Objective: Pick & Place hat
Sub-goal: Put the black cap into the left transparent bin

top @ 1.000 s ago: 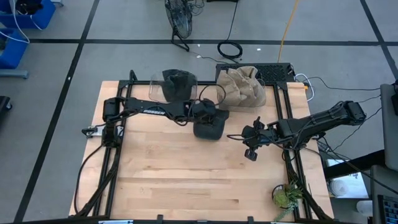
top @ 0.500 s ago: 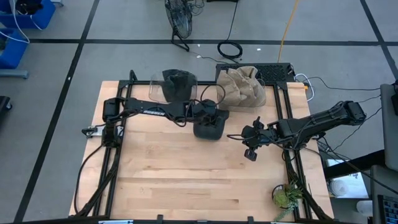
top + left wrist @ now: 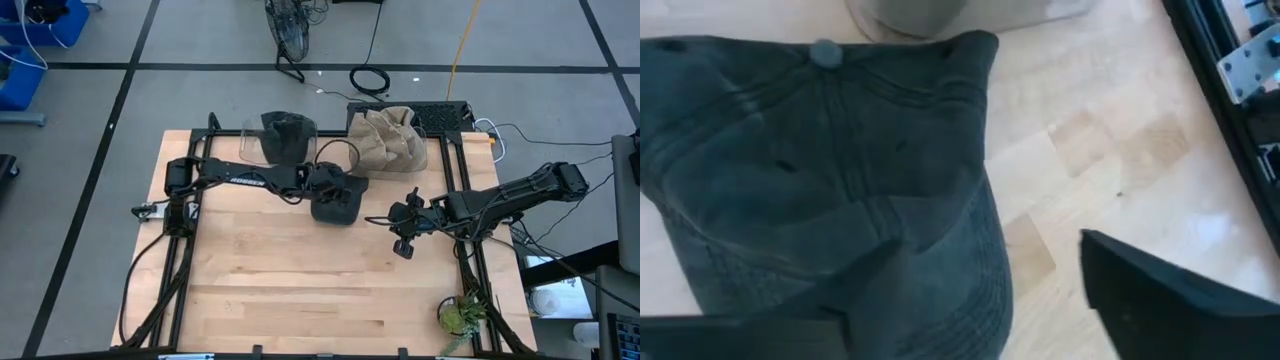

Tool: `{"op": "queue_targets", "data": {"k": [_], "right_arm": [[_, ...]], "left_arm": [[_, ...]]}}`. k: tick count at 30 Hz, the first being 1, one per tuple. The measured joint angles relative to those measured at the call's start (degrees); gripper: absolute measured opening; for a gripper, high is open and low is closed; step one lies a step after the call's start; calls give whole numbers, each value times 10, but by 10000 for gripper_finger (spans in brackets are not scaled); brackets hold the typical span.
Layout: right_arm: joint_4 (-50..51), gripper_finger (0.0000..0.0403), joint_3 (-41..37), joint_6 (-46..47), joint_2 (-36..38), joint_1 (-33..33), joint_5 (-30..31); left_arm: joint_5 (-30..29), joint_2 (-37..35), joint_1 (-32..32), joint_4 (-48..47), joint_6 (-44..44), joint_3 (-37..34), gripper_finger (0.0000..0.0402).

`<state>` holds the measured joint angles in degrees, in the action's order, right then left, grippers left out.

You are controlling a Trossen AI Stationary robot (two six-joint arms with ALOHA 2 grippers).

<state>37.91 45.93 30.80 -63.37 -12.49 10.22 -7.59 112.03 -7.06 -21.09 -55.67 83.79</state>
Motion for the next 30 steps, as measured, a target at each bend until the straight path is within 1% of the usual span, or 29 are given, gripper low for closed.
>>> {"op": "queue_targets", "data": {"k": [3,5,8,11,14,21,26,30], "right_arm": [[0,1,0,0,0,0,0],[0,1,0,0,0,0,0],[0,1,0,0,0,0,0],[0,1,0,0,0,0,0],[0,1,0,0,0,0,0],[0,1,0,-1,0,0,0],[0,1,0,-2,0,0,0],[0,1,1,-1,0,0,0]], "left_arm": [[-12,0,0,-7,-10,0,330],[-24,0,-4,-27,-29,0,351],[-30,0,-17,-83,-64,0,367],[-31,0,-31,-134,-85,0,371],[-30,0,-47,-159,-96,0,364],[-30,2,-74,-129,-94,0,325],[-23,26,-84,-130,-105,-1,294],[4,55,-83,-127,-111,0,274]]}}
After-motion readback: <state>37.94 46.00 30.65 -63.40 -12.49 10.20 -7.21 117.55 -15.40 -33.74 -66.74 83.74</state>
